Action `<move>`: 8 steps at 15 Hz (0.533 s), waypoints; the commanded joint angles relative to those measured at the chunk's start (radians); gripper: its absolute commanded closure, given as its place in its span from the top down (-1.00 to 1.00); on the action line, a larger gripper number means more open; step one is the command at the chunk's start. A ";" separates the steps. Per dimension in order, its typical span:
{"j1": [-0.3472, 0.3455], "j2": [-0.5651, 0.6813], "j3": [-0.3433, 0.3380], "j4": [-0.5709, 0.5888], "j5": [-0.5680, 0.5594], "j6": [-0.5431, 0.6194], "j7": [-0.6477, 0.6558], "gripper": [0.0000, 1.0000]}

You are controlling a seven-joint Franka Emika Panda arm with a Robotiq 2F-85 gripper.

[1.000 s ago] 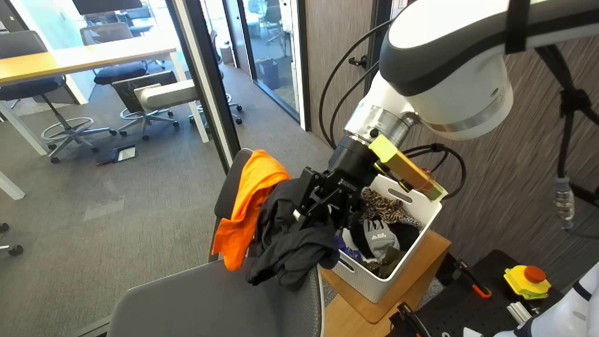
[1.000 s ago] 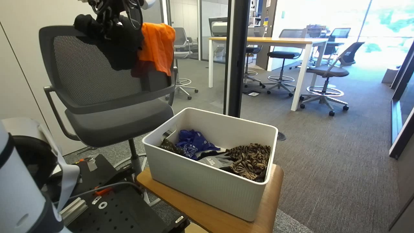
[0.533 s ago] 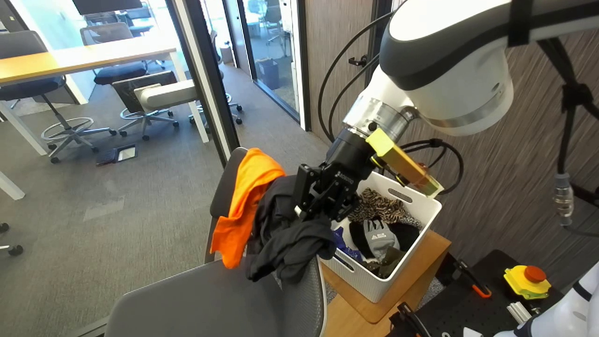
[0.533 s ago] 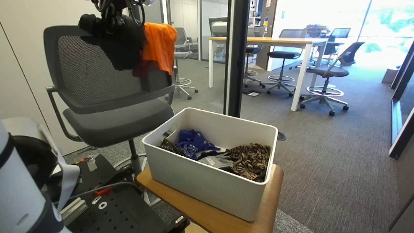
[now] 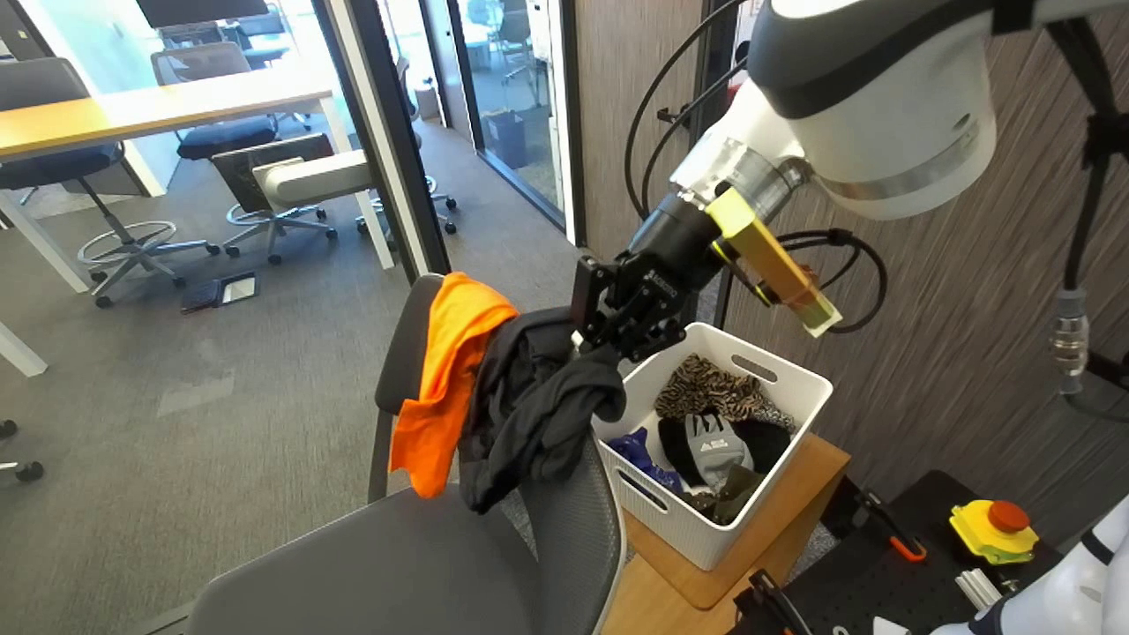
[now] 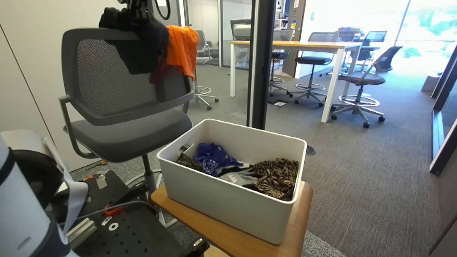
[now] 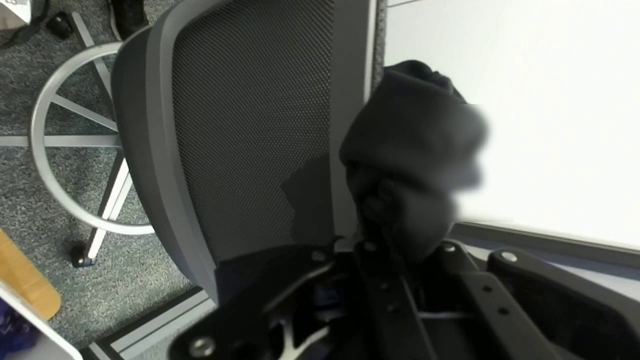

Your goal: Put the grey shirt inside the box.

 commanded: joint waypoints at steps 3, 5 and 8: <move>-0.079 -0.108 -0.086 0.064 -0.014 0.014 0.107 -0.74; -0.121 -0.129 -0.115 0.089 -0.020 0.020 0.142 -0.74; -0.196 -0.126 -0.145 0.133 -0.052 0.048 0.184 -0.74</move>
